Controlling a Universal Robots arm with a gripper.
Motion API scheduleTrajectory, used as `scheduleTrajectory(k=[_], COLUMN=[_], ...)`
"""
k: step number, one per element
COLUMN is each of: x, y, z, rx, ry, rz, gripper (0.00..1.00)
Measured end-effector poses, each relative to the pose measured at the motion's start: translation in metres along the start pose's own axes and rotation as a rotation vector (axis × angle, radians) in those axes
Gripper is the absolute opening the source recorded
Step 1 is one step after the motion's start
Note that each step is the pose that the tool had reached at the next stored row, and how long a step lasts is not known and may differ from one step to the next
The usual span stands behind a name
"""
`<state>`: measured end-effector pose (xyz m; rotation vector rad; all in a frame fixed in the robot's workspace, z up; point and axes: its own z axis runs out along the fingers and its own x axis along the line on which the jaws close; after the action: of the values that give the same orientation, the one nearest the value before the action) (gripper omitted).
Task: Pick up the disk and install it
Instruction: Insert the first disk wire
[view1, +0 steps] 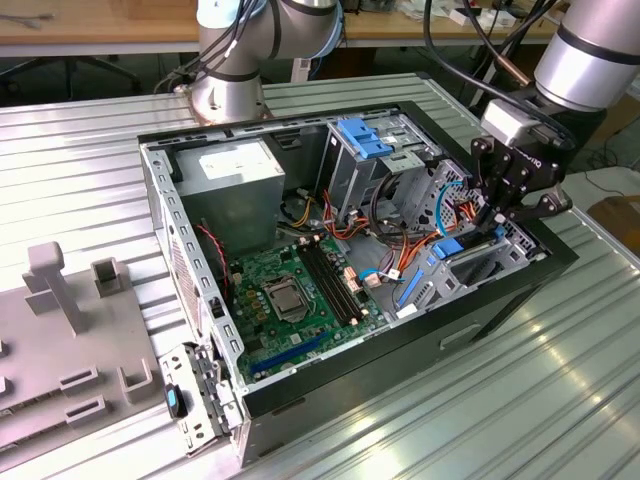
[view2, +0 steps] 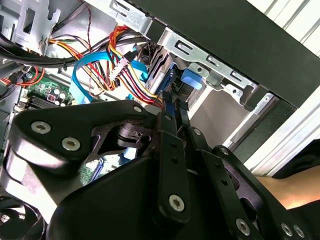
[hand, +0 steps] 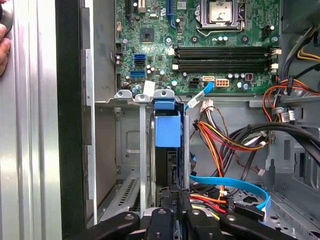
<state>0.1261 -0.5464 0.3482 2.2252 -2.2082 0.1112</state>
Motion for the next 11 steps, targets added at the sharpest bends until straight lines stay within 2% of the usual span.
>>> scheduleTrajectory(k=[11], x=[-0.0003], y=[0.0002], z=[0.0034], rx=[0.0], ry=[0.0001], rz=[-0.002], gripper=[0.16])
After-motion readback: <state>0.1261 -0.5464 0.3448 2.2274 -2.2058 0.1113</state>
